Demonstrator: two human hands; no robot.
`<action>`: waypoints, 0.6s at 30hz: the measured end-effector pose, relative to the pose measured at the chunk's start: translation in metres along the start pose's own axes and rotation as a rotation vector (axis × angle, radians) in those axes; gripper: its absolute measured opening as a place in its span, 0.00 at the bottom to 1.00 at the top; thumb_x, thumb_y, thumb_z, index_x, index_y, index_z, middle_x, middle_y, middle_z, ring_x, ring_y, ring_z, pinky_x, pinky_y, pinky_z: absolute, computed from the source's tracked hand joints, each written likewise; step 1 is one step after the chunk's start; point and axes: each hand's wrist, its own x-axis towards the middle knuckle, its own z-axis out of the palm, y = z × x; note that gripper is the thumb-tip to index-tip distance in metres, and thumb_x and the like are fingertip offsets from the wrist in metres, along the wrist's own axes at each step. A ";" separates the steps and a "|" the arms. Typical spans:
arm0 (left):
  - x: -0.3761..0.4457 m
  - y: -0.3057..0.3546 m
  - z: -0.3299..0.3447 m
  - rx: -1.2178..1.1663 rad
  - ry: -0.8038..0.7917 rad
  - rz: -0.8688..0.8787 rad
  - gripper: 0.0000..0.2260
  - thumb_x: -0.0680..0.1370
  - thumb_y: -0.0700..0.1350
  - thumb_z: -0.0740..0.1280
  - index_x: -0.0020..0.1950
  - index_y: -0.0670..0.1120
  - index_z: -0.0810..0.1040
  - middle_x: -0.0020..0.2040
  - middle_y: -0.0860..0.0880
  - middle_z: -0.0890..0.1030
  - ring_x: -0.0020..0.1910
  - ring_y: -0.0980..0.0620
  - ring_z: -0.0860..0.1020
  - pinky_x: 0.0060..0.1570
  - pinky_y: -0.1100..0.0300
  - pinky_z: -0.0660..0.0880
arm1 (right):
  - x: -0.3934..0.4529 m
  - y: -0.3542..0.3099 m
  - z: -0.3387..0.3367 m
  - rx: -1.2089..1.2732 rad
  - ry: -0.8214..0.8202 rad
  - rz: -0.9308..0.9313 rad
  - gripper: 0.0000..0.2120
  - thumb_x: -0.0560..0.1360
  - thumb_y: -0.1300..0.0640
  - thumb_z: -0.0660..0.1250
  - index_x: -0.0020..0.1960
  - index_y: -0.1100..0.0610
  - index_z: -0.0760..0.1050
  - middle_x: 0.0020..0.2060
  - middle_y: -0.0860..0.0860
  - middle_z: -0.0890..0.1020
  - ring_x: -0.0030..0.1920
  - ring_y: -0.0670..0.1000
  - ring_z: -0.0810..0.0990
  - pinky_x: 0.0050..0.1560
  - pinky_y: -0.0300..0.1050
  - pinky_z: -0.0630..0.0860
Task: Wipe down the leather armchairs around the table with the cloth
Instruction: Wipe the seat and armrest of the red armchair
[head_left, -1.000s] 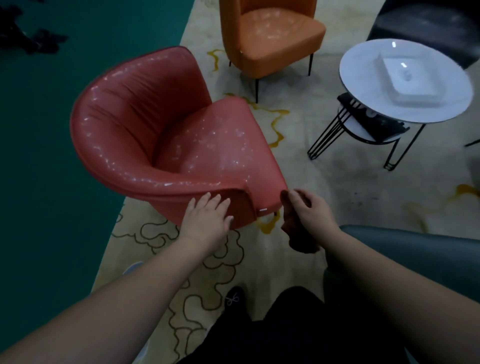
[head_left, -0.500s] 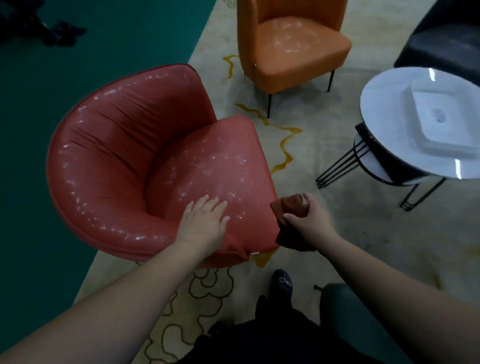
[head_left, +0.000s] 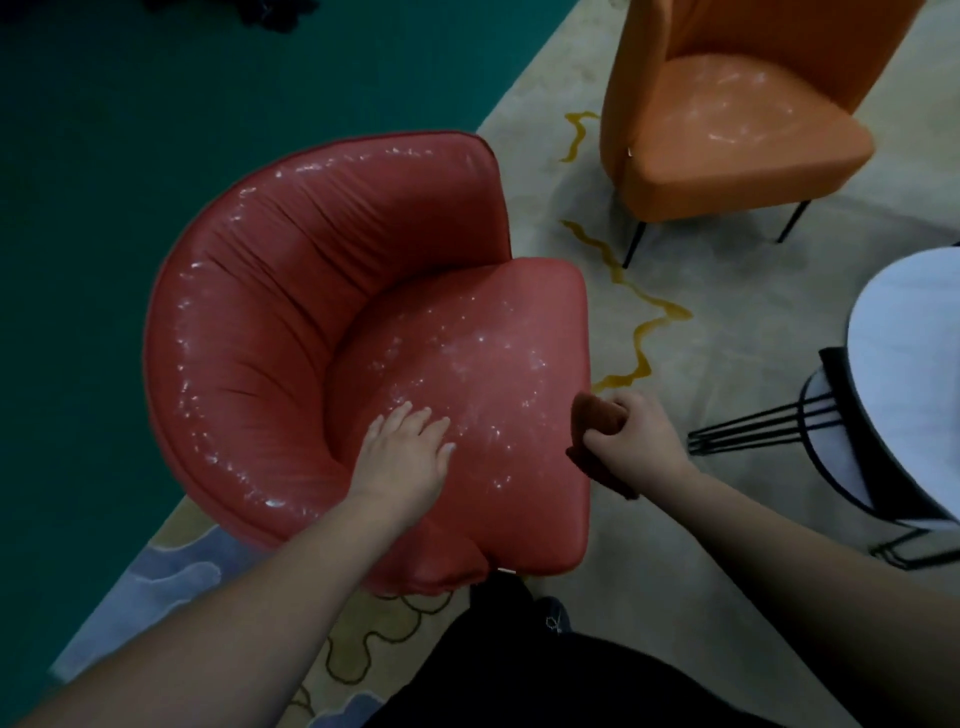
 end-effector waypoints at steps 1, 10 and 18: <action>0.007 -0.003 -0.001 0.004 0.004 -0.013 0.21 0.82 0.55 0.52 0.74 0.53 0.64 0.75 0.52 0.64 0.76 0.49 0.55 0.73 0.49 0.52 | 0.008 -0.002 0.000 -0.027 0.001 -0.032 0.10 0.64 0.58 0.72 0.39 0.61 0.73 0.40 0.55 0.74 0.40 0.54 0.74 0.35 0.45 0.67; 0.041 -0.016 0.000 -0.011 -0.034 -0.202 0.22 0.82 0.56 0.50 0.75 0.53 0.64 0.75 0.52 0.64 0.76 0.49 0.55 0.74 0.49 0.53 | 0.080 -0.014 -0.002 0.010 -0.116 -0.060 0.08 0.71 0.56 0.66 0.43 0.59 0.70 0.32 0.54 0.78 0.34 0.53 0.79 0.33 0.48 0.76; 0.066 0.040 0.016 -0.132 -0.047 -0.536 0.22 0.82 0.57 0.48 0.75 0.52 0.63 0.75 0.51 0.63 0.76 0.49 0.54 0.74 0.49 0.51 | 0.179 -0.007 -0.018 -0.113 -0.341 -0.354 0.14 0.69 0.58 0.68 0.38 0.51 0.62 0.30 0.49 0.73 0.29 0.47 0.72 0.22 0.35 0.61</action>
